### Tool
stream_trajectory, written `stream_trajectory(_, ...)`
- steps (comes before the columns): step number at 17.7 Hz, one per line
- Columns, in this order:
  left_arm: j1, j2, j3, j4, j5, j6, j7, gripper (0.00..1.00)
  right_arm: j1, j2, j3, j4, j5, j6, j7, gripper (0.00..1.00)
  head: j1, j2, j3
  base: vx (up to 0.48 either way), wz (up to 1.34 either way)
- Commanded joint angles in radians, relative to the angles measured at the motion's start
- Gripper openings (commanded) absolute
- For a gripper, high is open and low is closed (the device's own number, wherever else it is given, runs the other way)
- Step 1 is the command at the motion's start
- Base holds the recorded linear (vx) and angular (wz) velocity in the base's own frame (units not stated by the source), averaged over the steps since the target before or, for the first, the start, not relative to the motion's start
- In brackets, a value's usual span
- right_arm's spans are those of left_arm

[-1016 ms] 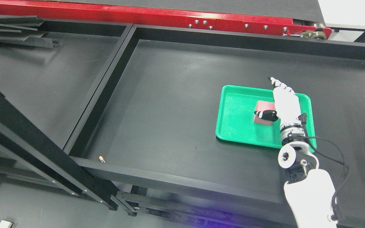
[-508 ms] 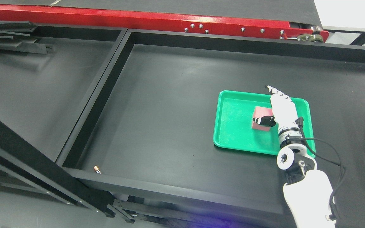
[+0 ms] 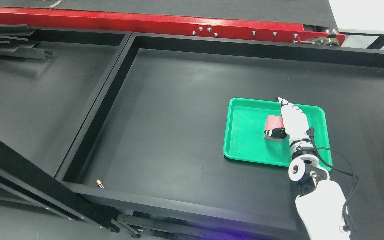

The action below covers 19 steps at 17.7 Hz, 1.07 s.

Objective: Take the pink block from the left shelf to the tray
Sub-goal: 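Close the right hand fingers around the pink cube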

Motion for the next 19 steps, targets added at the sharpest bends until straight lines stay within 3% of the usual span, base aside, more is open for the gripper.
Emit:
stream_trajectory(1,-0.018,0.017,0.0,-0.017,0.0,0.0,0.001,1.0,-0.074,-0.017,0.026,0.066,-0.003,-0.004,0.011,0.97,0.0,0.0,0.0,0.017,0.0)
stream_trajectory(12,-0.018,0.017,-0.001,-0.017,0.0,0.0,0.001,1.0,-0.074,-0.017,0.023,0.091,-0.01,-0.001,0.013,0.96,0.0,0.0,0.0,0.021,0.0)
stream_trajectory(13,-0.018,0.017,0.0,-0.017,0.0,0.0,0.001,1.0,-0.073,-0.017,0.023,0.091,-0.01,0.005,0.013,0.95,0.0,0.0,0.0,0.012,0.0)
stream_trajectory(16,-0.018,0.017,0.0,-0.017,0.0,0.0,0.001,1.0,-0.073,-0.017,0.025,0.092,-0.012,0.011,0.013,0.76,0.0,0.0,0.0,0.004,0.0)
stream_trajectory(19,-0.018,0.017,0.0,-0.017,0.0,0.0,0.001,1.0,-0.071,-0.017,0.023,0.107,-0.012,0.013,0.016,0.72,0.0,0.0,0.0,0.0,0.0)
